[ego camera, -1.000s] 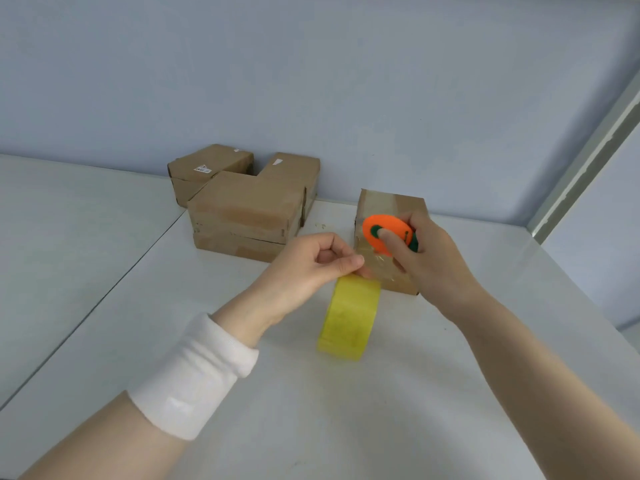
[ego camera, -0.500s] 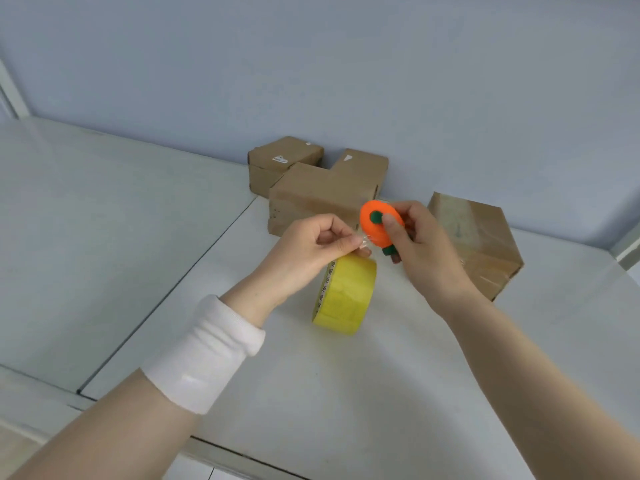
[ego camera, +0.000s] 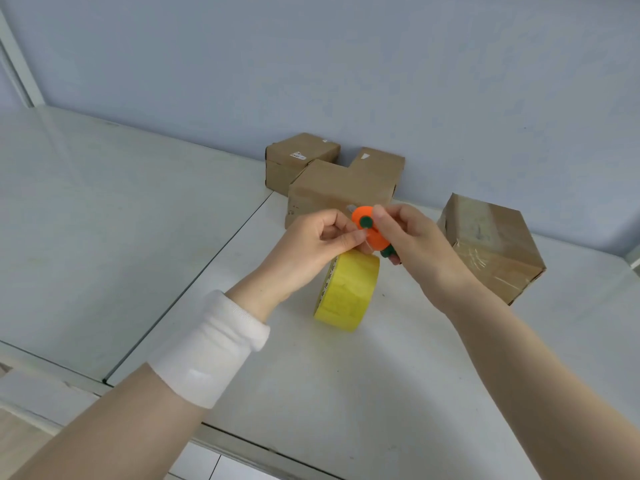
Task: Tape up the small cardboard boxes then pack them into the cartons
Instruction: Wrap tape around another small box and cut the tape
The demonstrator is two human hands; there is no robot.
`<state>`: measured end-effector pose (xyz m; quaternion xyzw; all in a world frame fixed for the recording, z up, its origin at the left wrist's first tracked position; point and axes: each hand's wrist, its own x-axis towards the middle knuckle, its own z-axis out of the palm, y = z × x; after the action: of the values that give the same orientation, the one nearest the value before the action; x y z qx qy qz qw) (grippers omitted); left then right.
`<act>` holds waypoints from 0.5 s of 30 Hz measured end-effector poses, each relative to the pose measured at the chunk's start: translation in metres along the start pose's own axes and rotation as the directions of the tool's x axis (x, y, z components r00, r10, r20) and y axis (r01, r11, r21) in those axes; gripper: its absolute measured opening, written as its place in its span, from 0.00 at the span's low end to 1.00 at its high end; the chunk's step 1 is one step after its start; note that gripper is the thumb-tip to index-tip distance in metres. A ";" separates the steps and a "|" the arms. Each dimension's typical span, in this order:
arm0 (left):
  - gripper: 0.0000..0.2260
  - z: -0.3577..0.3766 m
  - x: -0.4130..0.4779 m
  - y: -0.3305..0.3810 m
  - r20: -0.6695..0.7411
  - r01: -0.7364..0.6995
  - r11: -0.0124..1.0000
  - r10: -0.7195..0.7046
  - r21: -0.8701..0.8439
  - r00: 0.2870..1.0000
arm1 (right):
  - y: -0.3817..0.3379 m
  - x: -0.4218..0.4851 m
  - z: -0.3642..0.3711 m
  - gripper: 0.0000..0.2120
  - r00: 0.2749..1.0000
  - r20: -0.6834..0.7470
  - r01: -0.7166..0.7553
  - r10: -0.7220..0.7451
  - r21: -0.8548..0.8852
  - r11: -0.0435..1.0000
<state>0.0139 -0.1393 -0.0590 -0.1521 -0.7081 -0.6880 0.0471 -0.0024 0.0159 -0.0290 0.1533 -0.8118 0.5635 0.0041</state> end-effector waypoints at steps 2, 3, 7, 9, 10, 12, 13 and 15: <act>0.04 0.000 0.000 0.000 -0.003 0.006 1.000 -0.006 0.004 1.000 | 0.001 -0.002 0.001 0.07 0.998 -0.008 0.067 -0.068 -0.111 0.992; 0.04 0.000 0.000 0.000 -0.005 0.012 1.000 -0.012 0.008 1.000 | 0.001 -0.003 0.002 0.07 0.995 -0.021 0.091 -0.095 -0.140 0.986; 0.04 -0.001 -0.002 0.000 0.016 0.037 0.998 -0.038 0.043 0.999 | 0.000 -0.004 0.007 0.05 0.982 -0.109 0.129 -0.151 -0.186 0.974; 0.09 0.000 -0.006 0.000 0.038 0.057 0.998 -0.058 0.039 0.998 | 0.001 -0.004 0.007 0.07 0.976 -0.137 0.140 -0.167 -0.188 0.972; 0.12 0.001 -0.008 -0.001 0.039 0.067 0.997 -0.068 0.042 0.997 | 0.000 -0.004 0.007 0.08 0.974 -0.143 0.147 -0.176 -0.191 0.971; 0.18 0.004 -0.013 -0.001 0.019 0.074 0.994 -0.076 0.085 0.997 | 0.000 -0.004 0.007 0.09 0.973 -0.137 0.159 -0.188 -0.197 0.967; 0.19 0.006 -0.014 -0.001 0.007 0.076 0.991 -0.077 0.108 0.997 | 0.000 -0.004 0.007 0.08 0.973 -0.130 0.164 -0.191 -0.193 0.967; 0.23 0.007 -0.015 0.000 -0.004 0.089 0.989 -0.090 0.120 0.996 | -0.001 -0.003 0.007 0.08 0.976 -0.114 0.163 -0.185 -0.182 0.970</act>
<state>0.0294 -0.1348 -0.0639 -0.1175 -0.7542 -0.6455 0.0247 0.0020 0.0104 -0.0312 0.1861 -0.8387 0.4977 0.1197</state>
